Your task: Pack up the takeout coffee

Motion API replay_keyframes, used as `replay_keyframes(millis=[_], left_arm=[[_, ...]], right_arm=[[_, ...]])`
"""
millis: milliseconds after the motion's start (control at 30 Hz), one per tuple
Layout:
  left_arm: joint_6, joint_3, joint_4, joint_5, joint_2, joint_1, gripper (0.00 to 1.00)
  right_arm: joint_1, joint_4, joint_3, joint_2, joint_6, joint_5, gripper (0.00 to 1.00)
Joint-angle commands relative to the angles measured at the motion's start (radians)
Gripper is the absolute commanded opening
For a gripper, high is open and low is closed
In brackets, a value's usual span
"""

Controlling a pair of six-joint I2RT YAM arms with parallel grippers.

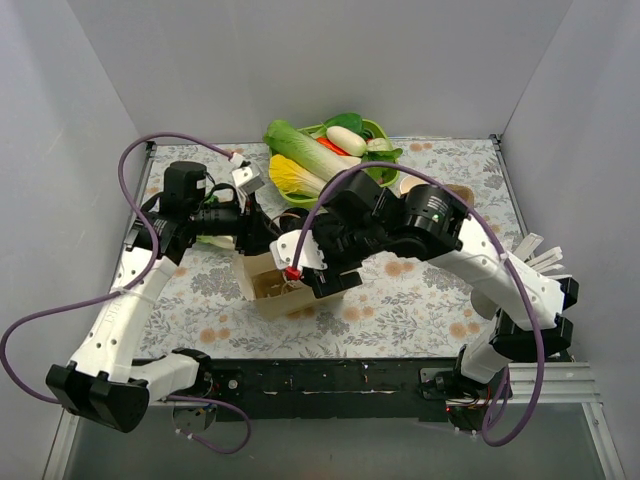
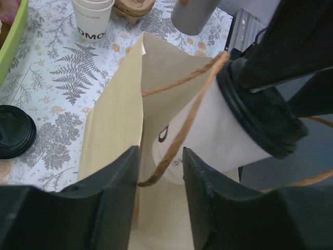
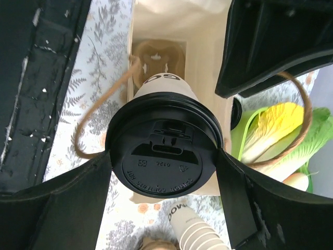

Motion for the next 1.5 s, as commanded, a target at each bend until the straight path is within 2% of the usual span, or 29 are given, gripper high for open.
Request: replay_keyframes(millis=[0, 67, 233, 300, 367, 433, 467, 567, 733, 900, 1067, 1233, 1333, 1467], left_arm=[[-0.032, 0.005, 0.031, 0.008, -0.057, -0.004, 0.44], [-0.074, 0.025, 0.050, -0.001, -0.063, -0.004, 0.50], [-0.098, 0.206, 0.051, 0.008, -0.071, -0.004, 0.62], [-0.133, 0.258, 0.079, -0.010, -0.076, -0.004, 0.63], [-0.198, 0.263, 0.105, -0.087, -0.089, -0.004, 0.63], [-0.216, 0.208, 0.137, -0.148, -0.102, -0.003, 0.64], [-0.216, 0.171, 0.146, -0.235, -0.118, -0.003, 0.64], [-0.201, 0.035, 0.177, -0.383, -0.128, -0.003, 0.64], [-0.195, -0.148, 0.261, -0.446, -0.122, -0.003, 0.64], [-0.224, -0.222, 0.297, -0.448, -0.054, 0.001, 0.64], [-0.200, -0.265, 0.311, -0.357, -0.028, 0.002, 0.64], [-0.187, -0.285, 0.303, -0.273, -0.029, 0.002, 0.63], [-0.181, -0.300, 0.305, -0.237, -0.046, 0.002, 0.63], [-0.177, -0.320, 0.306, -0.227, -0.037, 0.002, 0.63]], right_arm=[[0.013, -0.001, -0.063, 0.012, 0.008, 0.114, 0.01], [0.019, 0.001, -0.094, -0.003, 0.020, 0.115, 0.01], [0.043, -0.015, -0.227, -0.087, 0.016, 0.144, 0.01], [0.055, -0.012, -0.283, -0.120, 0.013, 0.147, 0.01], [0.065, -0.012, -0.344, -0.167, 0.001, 0.187, 0.01], [0.083, 0.014, -0.401, -0.222, -0.021, 0.207, 0.01], [0.089, 0.031, -0.453, -0.239, -0.050, 0.238, 0.01], [0.094, 0.126, -0.553, -0.308, -0.111, 0.291, 0.01], [0.094, 0.226, -0.620, -0.348, -0.210, 0.246, 0.01], [0.094, 0.326, -0.696, -0.376, -0.285, 0.194, 0.01], [0.074, 0.436, -0.797, -0.430, -0.412, 0.119, 0.01], [0.059, 0.370, -0.757, -0.376, -0.386, 0.062, 0.01], [0.059, 0.378, -0.763, -0.362, -0.365, 0.072, 0.01], [0.062, 0.390, -0.785, -0.333, -0.400, 0.188, 0.01]])
